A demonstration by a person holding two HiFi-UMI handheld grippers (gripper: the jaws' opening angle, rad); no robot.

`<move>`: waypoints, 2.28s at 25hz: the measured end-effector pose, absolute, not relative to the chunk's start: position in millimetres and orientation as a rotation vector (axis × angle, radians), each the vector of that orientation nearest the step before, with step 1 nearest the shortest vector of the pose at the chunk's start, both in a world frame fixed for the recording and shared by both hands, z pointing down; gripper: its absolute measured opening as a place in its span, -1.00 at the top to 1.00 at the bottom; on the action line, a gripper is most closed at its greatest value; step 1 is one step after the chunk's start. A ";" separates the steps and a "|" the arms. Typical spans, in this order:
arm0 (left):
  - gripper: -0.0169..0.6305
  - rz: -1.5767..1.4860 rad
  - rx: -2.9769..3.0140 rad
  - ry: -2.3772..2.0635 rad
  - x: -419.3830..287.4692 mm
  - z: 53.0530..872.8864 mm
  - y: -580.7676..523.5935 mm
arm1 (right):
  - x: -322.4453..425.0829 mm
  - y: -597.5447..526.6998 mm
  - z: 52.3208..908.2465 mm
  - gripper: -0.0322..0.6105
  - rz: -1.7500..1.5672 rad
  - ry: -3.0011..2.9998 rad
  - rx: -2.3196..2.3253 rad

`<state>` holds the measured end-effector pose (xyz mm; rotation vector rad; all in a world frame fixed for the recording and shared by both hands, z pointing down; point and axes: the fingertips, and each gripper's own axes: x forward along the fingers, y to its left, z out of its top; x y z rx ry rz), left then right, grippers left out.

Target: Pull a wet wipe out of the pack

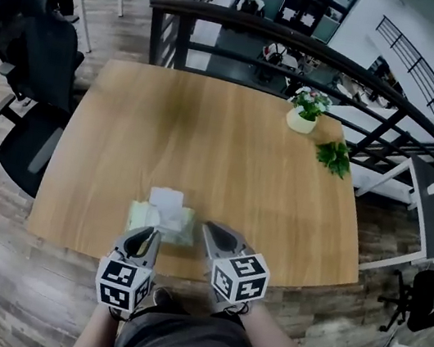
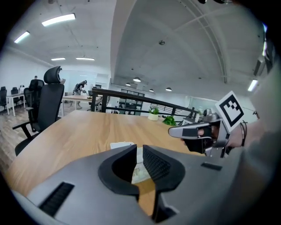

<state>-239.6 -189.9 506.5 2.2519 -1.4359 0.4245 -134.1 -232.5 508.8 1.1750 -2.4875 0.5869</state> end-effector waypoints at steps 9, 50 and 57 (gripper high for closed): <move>0.52 0.487 2.250 -1.420 -236.8 526.9 -213.0 | -128.0 -235.9 519.3 0.81 0.610 -2.443 1.225; 0.90 0.565 2.180 -1.453 -280.5 546.9 -227.4 | -211.8 -229.9 575.4 0.52 0.469 -2.355 0.813; 0.90 0.553 2.188 -1.425 -283.4 546.8 -224.9 | -216.9 -228.1 587.8 0.53 0.371 -2.278 0.788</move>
